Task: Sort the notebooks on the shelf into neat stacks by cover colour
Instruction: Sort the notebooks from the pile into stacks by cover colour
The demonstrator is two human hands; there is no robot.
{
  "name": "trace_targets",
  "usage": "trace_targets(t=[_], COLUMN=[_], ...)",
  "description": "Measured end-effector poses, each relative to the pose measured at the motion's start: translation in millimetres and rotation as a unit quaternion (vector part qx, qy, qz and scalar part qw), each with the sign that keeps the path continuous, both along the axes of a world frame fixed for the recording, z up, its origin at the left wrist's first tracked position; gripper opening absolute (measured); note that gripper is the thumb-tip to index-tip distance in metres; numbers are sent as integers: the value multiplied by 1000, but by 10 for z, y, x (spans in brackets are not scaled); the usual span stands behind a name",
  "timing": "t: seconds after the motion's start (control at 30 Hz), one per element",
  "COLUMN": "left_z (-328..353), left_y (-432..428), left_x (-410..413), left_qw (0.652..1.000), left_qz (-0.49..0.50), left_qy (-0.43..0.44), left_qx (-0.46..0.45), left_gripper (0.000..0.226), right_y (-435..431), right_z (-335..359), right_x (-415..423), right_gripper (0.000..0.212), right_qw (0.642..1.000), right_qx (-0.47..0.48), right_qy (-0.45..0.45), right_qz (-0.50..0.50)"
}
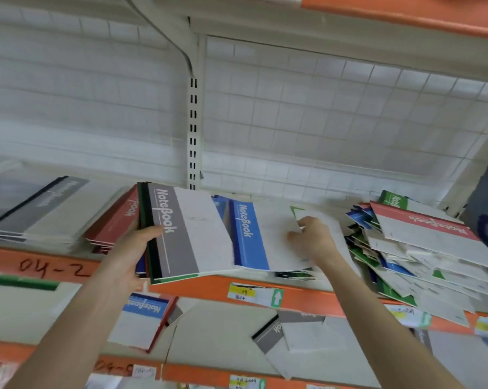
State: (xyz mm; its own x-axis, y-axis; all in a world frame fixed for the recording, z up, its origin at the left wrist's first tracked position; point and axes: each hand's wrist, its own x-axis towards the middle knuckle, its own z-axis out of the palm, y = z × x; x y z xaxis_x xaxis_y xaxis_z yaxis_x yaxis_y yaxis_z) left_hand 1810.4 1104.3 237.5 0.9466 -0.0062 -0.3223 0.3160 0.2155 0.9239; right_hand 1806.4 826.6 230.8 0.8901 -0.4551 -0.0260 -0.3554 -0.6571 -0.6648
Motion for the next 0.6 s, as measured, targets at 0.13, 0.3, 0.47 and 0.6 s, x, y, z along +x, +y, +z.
trace_targets(t=[0.13, 0.3, 0.47, 0.6], left_z=[-35, -39, -93, -123], left_y=[503, 938, 1165, 1161], left_x=[160, 324, 456, 546], left_qw=[1000, 999, 998, 994], left_qz=[-12, -42, -67, -106], left_qy=[2, 2, -7, -29], left_qx=[7, 9, 18, 12], left_gripper=[28, 24, 26, 36], right_y=[311, 786, 1160, 1570], right_z=[6, -28, -79, -5], right_x=[62, 249, 226, 130], right_gripper=[34, 30, 33, 27], right_qw=[994, 982, 957, 998], right_qx=[-105, -181, -272, -48], right_qy=[24, 44, 74, -29], right_qz=[-35, -44, -69, -14])
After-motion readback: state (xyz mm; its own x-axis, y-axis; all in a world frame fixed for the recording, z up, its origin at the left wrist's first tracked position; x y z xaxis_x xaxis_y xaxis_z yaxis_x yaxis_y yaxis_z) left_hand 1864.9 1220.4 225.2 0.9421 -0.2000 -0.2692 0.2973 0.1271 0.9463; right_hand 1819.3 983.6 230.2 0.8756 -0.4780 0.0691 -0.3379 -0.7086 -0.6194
